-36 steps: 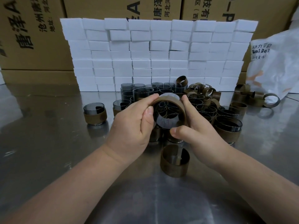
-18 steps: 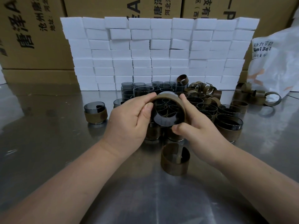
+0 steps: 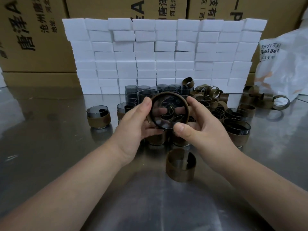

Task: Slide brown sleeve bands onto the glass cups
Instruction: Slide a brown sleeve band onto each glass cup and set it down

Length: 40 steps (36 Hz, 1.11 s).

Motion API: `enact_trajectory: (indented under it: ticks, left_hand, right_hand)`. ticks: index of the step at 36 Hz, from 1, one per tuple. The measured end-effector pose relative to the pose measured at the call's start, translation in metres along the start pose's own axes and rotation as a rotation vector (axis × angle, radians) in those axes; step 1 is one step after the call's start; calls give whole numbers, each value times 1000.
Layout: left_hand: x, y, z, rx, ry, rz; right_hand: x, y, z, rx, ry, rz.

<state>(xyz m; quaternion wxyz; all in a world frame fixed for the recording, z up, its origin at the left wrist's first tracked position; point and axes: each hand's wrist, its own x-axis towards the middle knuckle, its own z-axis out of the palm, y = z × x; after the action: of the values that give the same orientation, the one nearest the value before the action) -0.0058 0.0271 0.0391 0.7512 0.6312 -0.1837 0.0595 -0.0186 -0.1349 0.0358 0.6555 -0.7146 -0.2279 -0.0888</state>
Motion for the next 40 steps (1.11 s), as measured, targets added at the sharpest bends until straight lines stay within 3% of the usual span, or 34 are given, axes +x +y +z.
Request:
enact_trajectory:
  ticks: [5, 13, 40]
  left_hand:
    - [-1, 7, 3, -201, -96, -192]
    - [-1, 8, 1, -335, -163, -347]
    - [3, -1, -1, -374, -174, -346]
  right_hand:
    - [6, 5, 2, 62, -2, 22]
    - [11, 9, 3, 154, 20, 93]
    - [10, 11, -4, 288, -43, 74]
